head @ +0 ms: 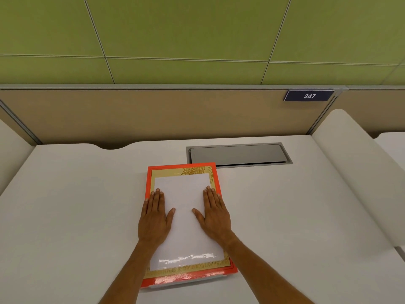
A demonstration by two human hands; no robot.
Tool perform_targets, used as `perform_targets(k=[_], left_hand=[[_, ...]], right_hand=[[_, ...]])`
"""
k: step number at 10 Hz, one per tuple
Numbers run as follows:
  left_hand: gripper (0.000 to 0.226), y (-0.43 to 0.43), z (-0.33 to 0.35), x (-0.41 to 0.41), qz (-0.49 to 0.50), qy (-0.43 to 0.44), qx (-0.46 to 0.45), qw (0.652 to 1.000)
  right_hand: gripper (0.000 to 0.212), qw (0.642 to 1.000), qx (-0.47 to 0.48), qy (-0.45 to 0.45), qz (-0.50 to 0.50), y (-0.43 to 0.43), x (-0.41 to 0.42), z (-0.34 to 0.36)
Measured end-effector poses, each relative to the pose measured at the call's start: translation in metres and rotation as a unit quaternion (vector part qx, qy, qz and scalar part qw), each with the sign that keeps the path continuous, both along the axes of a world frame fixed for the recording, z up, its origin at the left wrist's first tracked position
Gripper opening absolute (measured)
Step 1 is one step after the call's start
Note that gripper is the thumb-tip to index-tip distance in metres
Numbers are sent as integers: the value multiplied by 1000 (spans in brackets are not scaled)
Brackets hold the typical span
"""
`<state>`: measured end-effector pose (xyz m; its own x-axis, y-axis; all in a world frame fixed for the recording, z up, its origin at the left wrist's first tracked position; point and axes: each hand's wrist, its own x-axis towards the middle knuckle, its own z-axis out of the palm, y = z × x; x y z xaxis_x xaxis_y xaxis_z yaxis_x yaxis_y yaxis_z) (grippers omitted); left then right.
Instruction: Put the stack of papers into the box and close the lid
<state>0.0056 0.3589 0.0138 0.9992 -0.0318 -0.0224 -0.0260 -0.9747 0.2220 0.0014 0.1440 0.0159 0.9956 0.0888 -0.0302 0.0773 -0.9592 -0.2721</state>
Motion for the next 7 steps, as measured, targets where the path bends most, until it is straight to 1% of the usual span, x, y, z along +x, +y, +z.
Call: perform_targets(k=[1,2,4,5,7], left_hand=[[96,-3,6,1,14,-10,-32,999],[98,-8,10,-1,26,-19,-39,999],[96,-34,29,-9,32,-26,-54,998],[96,-58,39,-13,41,-43,-62,996],[92,-105,41,-18,42,-47,-87,994]], right_hand=[[87,1000,14,-5,0,-5,1,7],[88,1000,15,-12,-3,-11,0,13],[87,1000,3,-17,-14,-42,-3,31],[89,1000,0,-22,-21,-68,-8,38],[93,999,1,-19,-33,-117,-17,46]])
